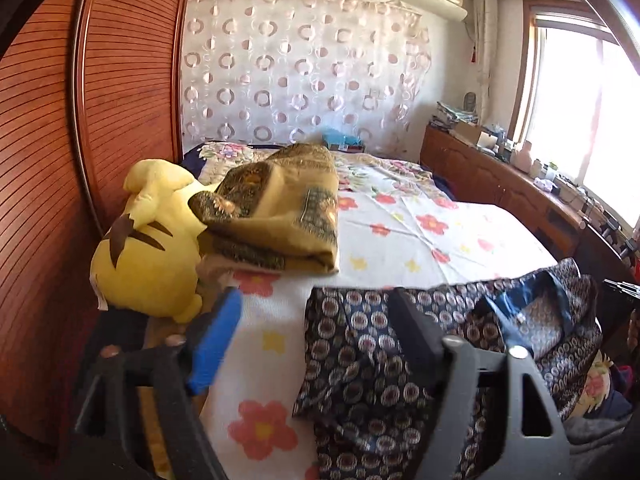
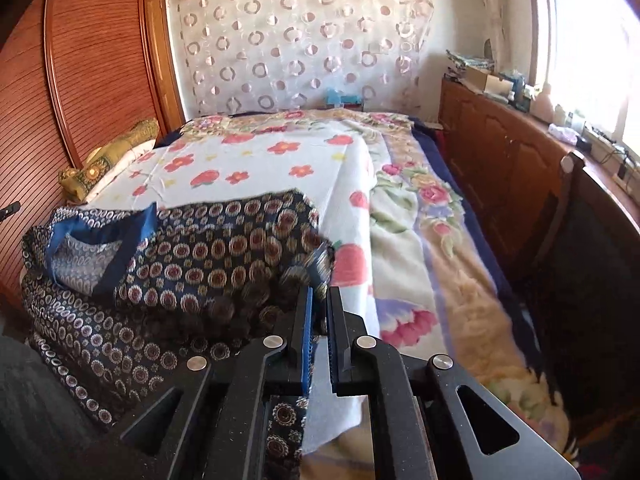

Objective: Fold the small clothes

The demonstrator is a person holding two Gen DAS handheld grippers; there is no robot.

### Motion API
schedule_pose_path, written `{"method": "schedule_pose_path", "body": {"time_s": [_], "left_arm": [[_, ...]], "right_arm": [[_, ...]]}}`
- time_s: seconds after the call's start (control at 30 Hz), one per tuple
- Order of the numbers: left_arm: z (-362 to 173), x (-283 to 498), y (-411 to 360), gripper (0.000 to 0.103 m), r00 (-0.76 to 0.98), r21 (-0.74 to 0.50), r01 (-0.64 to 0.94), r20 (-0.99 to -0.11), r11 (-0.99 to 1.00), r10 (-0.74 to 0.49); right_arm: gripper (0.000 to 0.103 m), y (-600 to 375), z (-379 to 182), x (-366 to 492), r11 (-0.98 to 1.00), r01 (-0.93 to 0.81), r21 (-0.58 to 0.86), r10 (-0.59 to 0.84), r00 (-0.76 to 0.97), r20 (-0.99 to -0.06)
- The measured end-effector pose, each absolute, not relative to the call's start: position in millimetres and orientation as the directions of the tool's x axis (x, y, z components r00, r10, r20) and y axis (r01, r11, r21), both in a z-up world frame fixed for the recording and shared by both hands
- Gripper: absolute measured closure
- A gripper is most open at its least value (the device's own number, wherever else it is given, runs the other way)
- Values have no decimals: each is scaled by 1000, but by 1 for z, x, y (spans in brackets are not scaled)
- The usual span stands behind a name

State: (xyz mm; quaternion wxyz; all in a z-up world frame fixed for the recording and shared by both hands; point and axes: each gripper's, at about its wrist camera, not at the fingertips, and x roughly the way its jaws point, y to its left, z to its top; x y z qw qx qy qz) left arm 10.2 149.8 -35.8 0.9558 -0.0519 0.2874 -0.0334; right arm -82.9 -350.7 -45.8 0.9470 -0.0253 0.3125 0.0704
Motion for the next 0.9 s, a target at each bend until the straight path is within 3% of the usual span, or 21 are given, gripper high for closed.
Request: {"method": "schedule_pose_path", "body": {"time_s": [0.37, 0.63, 0.9], "left_arm": [[-41, 91, 137, 24, 801, -52, 62, -593, 997, -81], [-67, 122, 132, 24, 719, -28, 92, -689, 995, -86], [-103, 119, 129, 24, 618, -44, 124, -778, 991, -112]], "right_arm": [[60, -344, -30, -41, 993, -108, -44, 65, 825, -561], [56, -324, -40, -2, 987, -157, -40, 106, 811, -575], [52, -320, -57, 22, 973, -229, -35, 147, 729, -668]]}}
